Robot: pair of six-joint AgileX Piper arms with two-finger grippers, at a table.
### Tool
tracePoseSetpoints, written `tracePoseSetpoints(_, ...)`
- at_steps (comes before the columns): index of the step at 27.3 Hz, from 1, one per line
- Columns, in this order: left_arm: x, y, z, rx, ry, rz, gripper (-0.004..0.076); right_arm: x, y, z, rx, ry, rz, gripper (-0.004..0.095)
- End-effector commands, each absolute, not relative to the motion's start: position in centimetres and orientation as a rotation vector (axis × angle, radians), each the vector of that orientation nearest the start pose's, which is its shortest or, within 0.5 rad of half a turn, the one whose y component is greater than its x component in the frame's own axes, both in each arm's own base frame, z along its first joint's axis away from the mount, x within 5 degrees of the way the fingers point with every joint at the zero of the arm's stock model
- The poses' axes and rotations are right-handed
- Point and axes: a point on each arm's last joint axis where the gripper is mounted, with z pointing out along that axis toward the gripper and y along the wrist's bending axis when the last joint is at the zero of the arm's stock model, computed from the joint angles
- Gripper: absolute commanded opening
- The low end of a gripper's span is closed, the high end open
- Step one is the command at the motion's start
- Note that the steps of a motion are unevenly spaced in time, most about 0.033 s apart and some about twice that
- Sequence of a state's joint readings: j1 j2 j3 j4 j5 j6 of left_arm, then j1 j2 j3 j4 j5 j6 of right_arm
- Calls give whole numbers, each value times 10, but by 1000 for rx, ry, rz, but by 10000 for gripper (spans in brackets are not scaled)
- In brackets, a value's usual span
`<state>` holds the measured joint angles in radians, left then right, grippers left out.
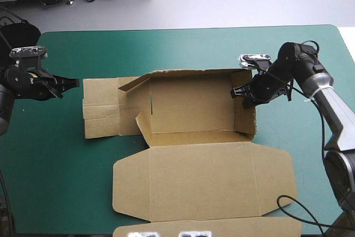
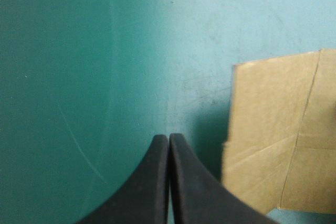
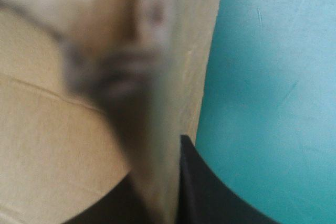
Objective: Fold the box
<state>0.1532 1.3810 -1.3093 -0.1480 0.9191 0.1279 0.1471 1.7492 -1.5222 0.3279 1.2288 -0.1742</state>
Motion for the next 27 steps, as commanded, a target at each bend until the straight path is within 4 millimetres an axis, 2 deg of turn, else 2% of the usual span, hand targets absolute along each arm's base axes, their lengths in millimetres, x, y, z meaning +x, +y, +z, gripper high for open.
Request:
tracePoseSetpoints(1, 284, 32, 384, -89, 2358, -69, -9, 357, 83, 302, -335, 2834, 511, -3)
tracePoseSetpoints(6, 284, 32, 383, -71, 2361, -62, -9, 374, 84, 288, -302, 2780, 484, -3)
tracePoseSetpoints(11, 284, 31, 383, -68, 2363, -62, -9, 383, 83, 289, -284, 2700, 430, 4)
tracePoseSetpoints(18, 284, 32, 384, -66, 2359, -60, -9, 384, 79, 290, -311, 2687, 353, 202)
tracePoseSetpoints(24, 284, 31, 383, -62, 2363, -59, -9, 389, 79, 318, -337, 2627, 328, 358)
tracePoseSetpoints(27, 283, 31, 382, -61, 2373, -61, -9, 390, 75, 357, -385, 2573, 254, 361)
